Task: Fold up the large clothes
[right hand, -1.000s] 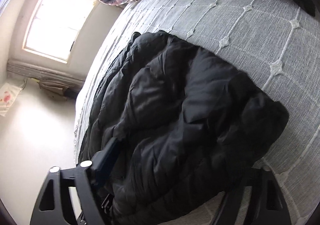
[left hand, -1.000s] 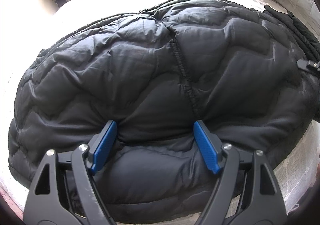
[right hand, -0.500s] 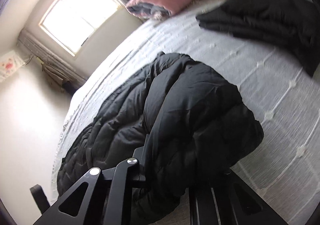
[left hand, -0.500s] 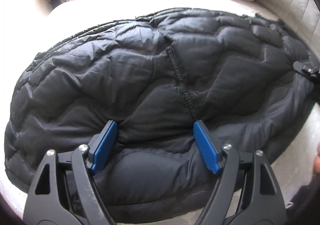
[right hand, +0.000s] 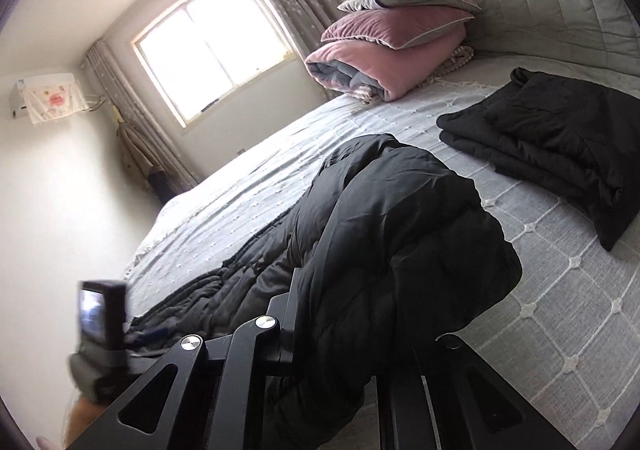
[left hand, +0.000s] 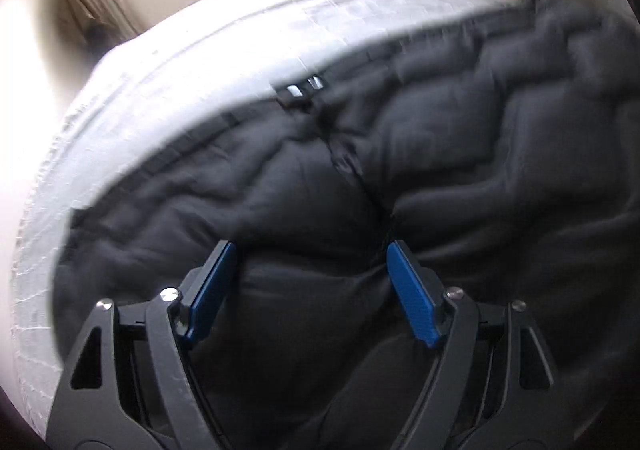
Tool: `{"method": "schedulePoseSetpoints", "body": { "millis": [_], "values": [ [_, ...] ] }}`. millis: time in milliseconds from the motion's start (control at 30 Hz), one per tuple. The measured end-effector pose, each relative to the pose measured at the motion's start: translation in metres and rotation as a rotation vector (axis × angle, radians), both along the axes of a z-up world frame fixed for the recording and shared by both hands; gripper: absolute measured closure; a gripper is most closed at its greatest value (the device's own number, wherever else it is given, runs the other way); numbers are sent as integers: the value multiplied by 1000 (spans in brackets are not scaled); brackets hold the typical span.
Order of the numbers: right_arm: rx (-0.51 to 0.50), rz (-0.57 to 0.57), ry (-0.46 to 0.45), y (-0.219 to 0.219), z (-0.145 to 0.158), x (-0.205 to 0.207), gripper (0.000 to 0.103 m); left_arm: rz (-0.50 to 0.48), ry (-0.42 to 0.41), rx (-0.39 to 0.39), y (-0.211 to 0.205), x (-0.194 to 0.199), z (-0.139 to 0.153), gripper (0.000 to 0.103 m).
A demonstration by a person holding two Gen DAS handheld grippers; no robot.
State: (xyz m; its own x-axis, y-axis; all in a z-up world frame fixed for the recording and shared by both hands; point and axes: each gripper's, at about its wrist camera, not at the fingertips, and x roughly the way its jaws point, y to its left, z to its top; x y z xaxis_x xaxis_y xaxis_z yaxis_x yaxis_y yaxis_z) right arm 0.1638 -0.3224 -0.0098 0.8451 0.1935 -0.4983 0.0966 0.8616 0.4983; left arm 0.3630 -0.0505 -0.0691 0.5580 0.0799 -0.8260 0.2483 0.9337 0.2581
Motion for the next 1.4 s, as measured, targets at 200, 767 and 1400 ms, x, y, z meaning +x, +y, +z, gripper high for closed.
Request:
{"method": "schedulePoseSetpoints", "body": {
  "millis": [200, 767, 1400],
  "values": [
    [-57, 44, -79, 19, 14, -3, 91, -13, 23, -49, -4, 3, 0, 29],
    [-69, -38, -58, -3, 15, -5, 91, -205, 25, -4, -18, -95, 8, 30],
    [-77, -62, -22, -11, 9, -5, 91, -321, 11, -95, -16, -155, 29, 30]
  ]
}}
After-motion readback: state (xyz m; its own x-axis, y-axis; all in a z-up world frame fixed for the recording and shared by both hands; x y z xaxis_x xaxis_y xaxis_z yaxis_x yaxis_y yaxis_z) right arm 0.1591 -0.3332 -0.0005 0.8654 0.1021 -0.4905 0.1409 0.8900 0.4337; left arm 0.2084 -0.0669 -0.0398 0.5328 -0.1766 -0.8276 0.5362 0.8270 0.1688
